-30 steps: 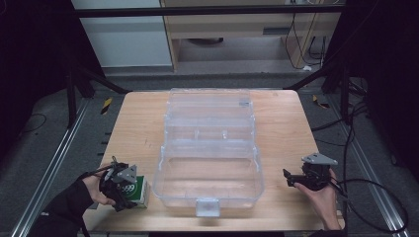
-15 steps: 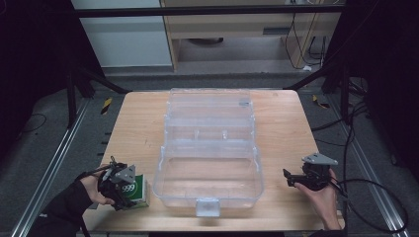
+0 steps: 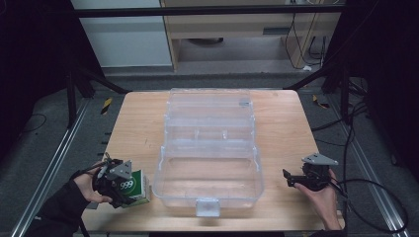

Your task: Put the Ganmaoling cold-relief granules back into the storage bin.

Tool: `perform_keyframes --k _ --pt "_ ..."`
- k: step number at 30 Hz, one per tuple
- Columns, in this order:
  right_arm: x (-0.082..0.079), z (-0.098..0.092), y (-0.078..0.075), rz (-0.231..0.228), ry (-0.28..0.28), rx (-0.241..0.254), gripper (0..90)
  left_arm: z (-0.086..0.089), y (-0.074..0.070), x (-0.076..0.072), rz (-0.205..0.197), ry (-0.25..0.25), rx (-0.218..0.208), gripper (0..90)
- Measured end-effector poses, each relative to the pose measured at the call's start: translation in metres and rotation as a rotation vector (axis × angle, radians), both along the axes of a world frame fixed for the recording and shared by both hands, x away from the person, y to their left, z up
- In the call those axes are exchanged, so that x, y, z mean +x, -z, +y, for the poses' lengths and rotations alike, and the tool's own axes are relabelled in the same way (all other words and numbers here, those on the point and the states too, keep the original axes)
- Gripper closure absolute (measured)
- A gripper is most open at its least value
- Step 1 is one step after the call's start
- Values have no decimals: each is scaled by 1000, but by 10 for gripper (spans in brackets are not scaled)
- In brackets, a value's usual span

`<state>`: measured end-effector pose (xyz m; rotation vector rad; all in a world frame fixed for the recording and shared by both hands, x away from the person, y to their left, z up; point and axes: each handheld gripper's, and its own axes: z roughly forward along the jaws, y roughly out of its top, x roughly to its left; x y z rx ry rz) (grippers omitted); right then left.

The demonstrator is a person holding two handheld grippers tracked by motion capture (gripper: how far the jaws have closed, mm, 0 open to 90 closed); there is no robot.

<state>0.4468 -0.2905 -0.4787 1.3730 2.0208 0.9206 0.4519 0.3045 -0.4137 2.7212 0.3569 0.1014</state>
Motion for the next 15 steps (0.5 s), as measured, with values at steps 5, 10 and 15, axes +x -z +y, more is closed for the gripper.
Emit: perform_keyframes --k 5,10,15 --pt "1 1 1 3 -4 -13 43 7 -15 -1 -13 -45 -35 144" --pt "0 1 1 1 -1 -10 44 12 -28 -2 -35 -67 -64 144" --pt "0 1 1 1 -3 -14 43 11 -39 -1 -44 -68 -62 144"
